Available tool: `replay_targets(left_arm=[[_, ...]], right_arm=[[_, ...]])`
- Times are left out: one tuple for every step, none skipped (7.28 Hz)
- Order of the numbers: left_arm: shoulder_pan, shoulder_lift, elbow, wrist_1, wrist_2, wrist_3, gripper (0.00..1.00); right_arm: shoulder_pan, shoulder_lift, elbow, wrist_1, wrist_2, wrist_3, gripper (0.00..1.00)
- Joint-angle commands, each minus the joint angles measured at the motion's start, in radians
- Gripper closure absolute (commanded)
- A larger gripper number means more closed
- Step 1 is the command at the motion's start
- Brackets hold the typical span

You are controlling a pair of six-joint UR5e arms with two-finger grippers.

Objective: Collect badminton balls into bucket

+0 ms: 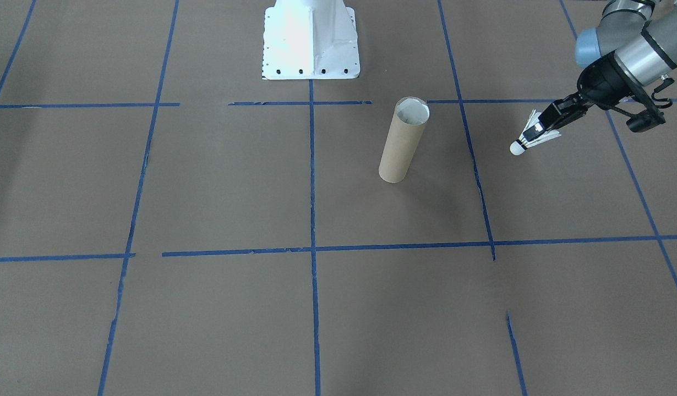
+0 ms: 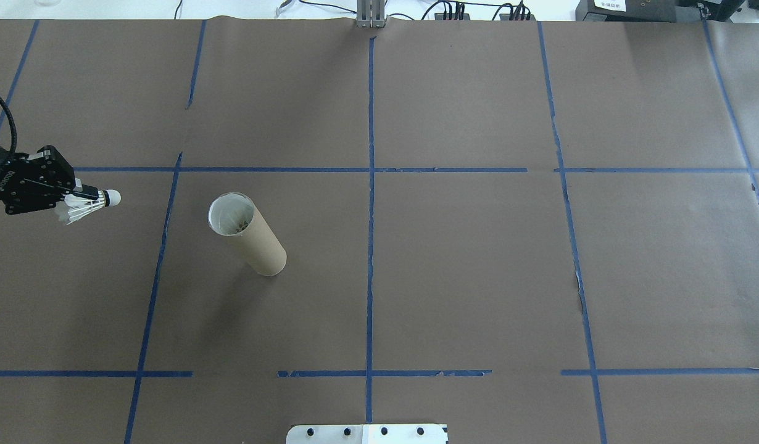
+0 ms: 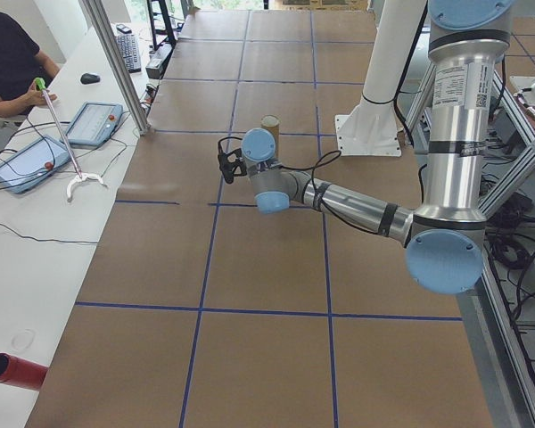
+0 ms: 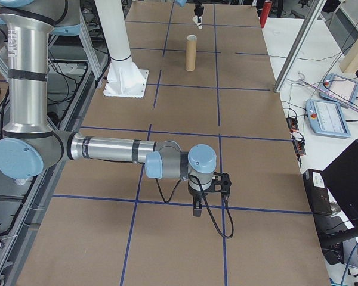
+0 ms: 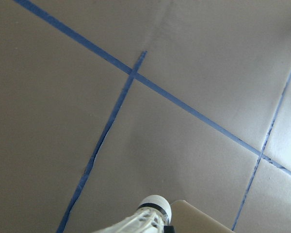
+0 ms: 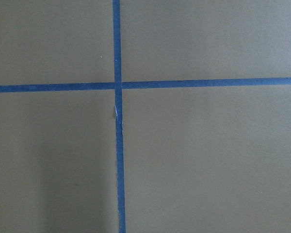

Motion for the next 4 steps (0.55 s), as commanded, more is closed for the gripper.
replay_targets(left_arm=[[-0.077,0.017,-0.113,0.097,-0.014,0.204,1.00],[-0.084,0.052,-0.168,0.113,-0.015,0.267,1.00],[-0.084,0.051,-0.204,0.145,-0.012,0.319,1.00],[-0.084,0.051,-0.224,0.162,-0.008,0.409,1.00]], right_arm=[[0.000,0.000,0.001,0.000,0.000,0.000,0.00],[0.000,0.000,0.001,0.000,0.000,0.000,0.00],[0.000,0.000,0.001,0.000,0.000,0.000,0.00],[0.000,0.000,0.001,0.000,0.000,0.000,0.00]])
